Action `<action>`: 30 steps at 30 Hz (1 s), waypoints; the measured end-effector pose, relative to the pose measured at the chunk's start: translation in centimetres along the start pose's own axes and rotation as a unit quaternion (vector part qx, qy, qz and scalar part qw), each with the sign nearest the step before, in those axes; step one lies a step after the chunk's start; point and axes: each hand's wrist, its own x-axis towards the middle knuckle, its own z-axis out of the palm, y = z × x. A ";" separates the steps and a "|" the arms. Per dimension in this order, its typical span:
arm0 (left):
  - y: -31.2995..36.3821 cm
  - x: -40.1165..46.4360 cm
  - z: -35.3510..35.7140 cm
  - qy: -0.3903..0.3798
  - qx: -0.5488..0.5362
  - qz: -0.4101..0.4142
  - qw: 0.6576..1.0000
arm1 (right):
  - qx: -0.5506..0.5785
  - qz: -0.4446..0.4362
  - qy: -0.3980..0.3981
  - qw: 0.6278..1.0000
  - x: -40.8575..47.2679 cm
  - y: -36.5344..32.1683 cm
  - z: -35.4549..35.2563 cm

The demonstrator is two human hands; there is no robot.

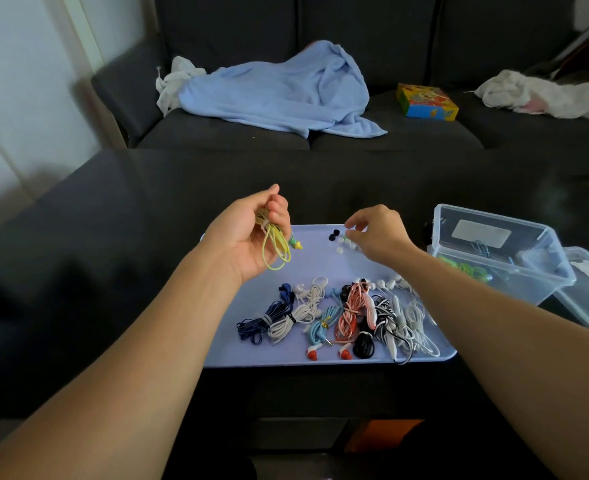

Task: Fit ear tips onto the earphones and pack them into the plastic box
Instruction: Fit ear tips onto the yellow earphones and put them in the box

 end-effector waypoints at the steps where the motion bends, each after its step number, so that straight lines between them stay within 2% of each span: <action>1: 0.1 0.0 -0.1 -0.004 -0.005 0.003 1.000 | -0.015 0.000 -0.002 1.000 0.2 0.0 0.4; 9: 0.1 -0.3 -0.2 -0.057 -0.012 -0.025 0.998 | -0.017 0.049 0.003 0.999 0.9 0.7 1.9; 18: -0.1 -0.2 0.0 -0.043 0.001 -0.011 0.999 | 0.024 0.071 0.027 0.997 0.8 0.3 2.1; 25: -0.3 -0.2 0.2 -0.039 -0.014 -0.014 0.999 | 0.129 -0.022 0.060 0.990 -0.8 -4.2 -1.8; 27: -0.4 -0.1 0.3 -0.036 -0.012 -0.010 0.999 | 0.193 -0.027 0.017 0.981 -2.1 -6.0 -2.7; 28: -0.5 -0.1 0.4 -0.036 -0.013 -0.009 0.999 | 0.251 -0.010 -0.034 0.967 -2.8 -6.8 -3.0; 29: -0.5 -0.1 0.4 -0.036 -0.015 -0.009 0.999 | 0.329 0.018 -0.106 0.938 -3.5 -7.3 -3.0; 30: -0.5 -0.1 0.4 -0.037 -0.017 -0.007 0.999 | 0.405 0.055 -0.182 0.895 -4.2 -7.7 -3.0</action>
